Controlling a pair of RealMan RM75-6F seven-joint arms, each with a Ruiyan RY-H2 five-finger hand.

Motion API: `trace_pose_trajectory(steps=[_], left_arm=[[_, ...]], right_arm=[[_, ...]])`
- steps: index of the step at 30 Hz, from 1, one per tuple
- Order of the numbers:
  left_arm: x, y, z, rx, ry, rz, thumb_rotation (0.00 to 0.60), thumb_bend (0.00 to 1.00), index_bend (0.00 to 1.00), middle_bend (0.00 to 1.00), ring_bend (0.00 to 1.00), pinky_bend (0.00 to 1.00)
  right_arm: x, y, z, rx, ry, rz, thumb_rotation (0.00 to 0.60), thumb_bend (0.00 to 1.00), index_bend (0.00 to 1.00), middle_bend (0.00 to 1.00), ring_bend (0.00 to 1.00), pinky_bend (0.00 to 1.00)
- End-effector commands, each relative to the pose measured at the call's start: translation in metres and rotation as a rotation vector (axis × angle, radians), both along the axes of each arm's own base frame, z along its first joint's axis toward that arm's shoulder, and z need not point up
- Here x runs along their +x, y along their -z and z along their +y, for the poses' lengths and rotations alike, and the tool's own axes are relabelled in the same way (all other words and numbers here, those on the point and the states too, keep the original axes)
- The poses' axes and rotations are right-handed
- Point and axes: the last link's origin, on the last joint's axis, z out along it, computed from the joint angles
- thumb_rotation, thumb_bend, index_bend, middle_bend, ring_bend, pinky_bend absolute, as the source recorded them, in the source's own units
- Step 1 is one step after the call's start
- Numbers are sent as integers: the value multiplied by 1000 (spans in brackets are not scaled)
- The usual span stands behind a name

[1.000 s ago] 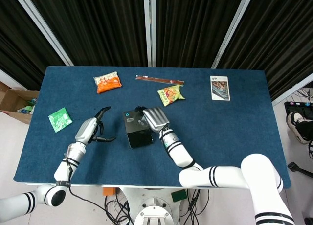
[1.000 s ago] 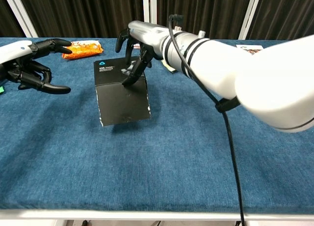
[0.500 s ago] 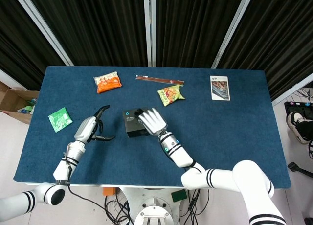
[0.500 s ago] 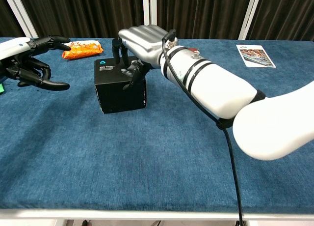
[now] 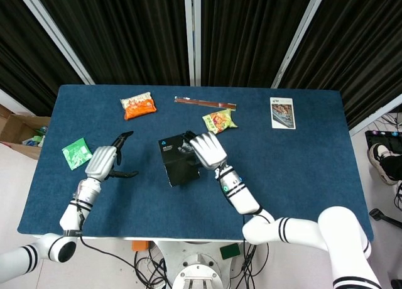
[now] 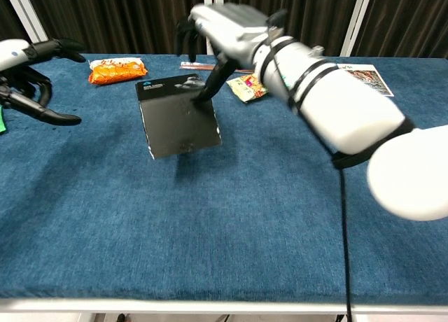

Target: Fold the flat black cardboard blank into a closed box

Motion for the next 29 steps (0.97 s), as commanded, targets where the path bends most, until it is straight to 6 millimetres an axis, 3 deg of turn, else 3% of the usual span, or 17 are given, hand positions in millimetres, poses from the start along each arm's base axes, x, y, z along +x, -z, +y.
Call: trace_pose_trajectory(steps=[1,2,5,7,10,13,19,25,29], left_arm=[[-13,-33,-1,110,17,204,495,0,146,175,572,791],[-16,-39,-3,135,14,240,493,0,168,191,537,761],[-28,-61,-13,204,2,352,489,0,242,235,409,577],[-35,-74,-20,233,0,433,458,0,256,247,331,452],[-43,-91,-34,262,-12,512,399,0,257,235,252,339],[-50,-105,-54,273,-60,506,376,0,257,230,237,322],[-61,-120,-98,299,-149,529,380,0,256,230,237,321],[-62,-122,-150,330,-211,525,378,0,257,233,237,321],[-59,-119,-167,350,-223,514,377,0,256,233,237,311]], right_arm=[[-28,-36,2,-42,46,-44,600,91,358,412,673,954],[-38,-45,4,-51,63,-35,600,93,327,409,626,890],[-76,-79,15,-89,126,1,600,112,216,370,382,526],[-99,-99,23,-105,170,20,600,135,168,330,249,347],[-131,-131,39,-134,240,41,600,153,73,220,89,177],[-162,-161,60,-192,295,62,600,154,2,131,15,103],[-216,-198,103,-263,400,63,600,157,0,88,0,58],[-259,-218,142,-279,513,6,600,160,0,84,0,45],[-274,-220,155,-264,546,-3,600,162,0,81,0,23]])
